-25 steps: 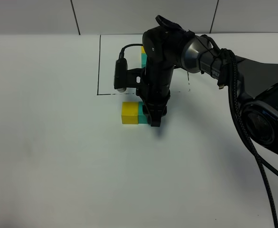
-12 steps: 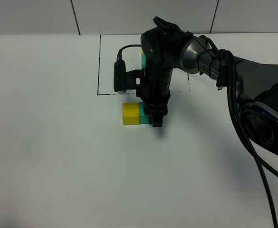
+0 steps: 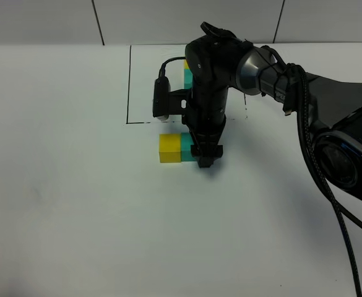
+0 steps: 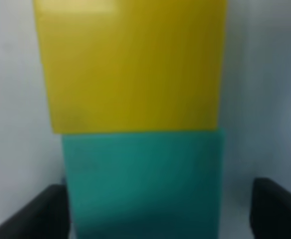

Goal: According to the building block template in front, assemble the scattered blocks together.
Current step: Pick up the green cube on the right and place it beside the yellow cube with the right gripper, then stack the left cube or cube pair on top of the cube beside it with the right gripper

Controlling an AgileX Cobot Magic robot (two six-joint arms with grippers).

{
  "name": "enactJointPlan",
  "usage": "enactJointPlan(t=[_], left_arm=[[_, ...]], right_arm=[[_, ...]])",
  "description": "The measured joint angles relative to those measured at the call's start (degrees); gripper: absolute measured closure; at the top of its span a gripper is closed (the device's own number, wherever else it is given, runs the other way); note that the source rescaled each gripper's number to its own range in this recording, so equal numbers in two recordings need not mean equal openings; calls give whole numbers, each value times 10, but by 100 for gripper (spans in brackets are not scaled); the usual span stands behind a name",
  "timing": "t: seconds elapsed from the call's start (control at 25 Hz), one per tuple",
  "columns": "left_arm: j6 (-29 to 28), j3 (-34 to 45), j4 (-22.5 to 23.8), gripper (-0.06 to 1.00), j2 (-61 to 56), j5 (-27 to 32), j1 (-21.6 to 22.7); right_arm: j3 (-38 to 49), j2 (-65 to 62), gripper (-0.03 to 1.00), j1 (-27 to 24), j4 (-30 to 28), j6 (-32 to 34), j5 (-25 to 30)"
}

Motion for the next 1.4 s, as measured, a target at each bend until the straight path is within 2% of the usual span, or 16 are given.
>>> enactJointPlan(t=[0.2, 0.32, 0.44, 0.56, 0.68, 0.84, 1.0, 1.24, 1.4], left_arm=[[0, 0, 0, 20, 0, -1, 0], [0, 0, 0, 20, 0, -1, 0], [0, 0, 0, 20, 0, -1, 0], [0, 0, 0, 20, 0, -1, 0], [0, 0, 0, 20, 0, -1, 0], [0, 0, 0, 20, 0, -1, 0], [0, 0, 0, 20, 0, -1, 0], [0, 0, 0, 20, 0, -1, 0], [0, 0, 0, 20, 0, -1, 0]], right_arm=[[0, -61, 29, -29, 6, 73, 30], [3, -99, 29, -61, 39, 113, 35], [42, -145, 29, -88, 66, 134, 36], [116, -200, 29, -105, 73, 149, 31], [210, -263, 29, -113, 77, 179, -24], [345, -350, 29, -114, 79, 224, -134], [449, -408, 29, -114, 92, 241, -218], [472, -415, 28, -103, 91, 230, -254], [421, -395, 25, -72, 59, 214, -234]])
